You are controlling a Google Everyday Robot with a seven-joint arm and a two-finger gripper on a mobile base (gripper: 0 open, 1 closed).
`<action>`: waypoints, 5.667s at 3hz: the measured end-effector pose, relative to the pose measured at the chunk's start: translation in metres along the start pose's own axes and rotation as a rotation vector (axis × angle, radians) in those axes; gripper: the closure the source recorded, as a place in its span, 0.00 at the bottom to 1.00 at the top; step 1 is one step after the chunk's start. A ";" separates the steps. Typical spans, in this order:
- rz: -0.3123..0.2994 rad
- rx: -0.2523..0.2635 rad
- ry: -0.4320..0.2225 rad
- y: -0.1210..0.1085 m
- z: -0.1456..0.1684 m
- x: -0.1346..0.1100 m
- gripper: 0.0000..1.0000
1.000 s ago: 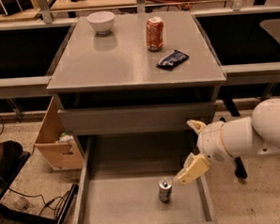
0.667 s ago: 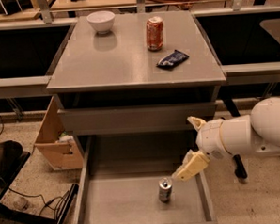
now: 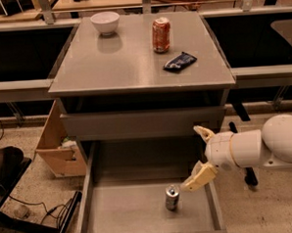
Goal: Pick redbull can from middle drawer and place on counter
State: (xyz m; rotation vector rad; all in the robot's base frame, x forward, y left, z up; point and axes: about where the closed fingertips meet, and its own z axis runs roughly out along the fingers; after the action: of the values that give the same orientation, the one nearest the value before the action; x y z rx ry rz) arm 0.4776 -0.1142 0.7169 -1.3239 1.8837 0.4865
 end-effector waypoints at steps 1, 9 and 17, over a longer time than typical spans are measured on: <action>-0.082 -0.003 -0.065 -0.008 0.018 0.027 0.00; -0.082 -0.247 -0.255 -0.007 0.168 0.178 0.00; -0.312 -0.351 -0.167 -0.024 0.053 -0.055 1.00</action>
Offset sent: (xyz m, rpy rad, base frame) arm 0.0354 -0.0343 -0.1320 0.0062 -0.1511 0.1739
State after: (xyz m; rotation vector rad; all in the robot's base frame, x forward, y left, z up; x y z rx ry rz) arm 0.5287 -0.0533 0.7282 -1.7133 1.4629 0.7615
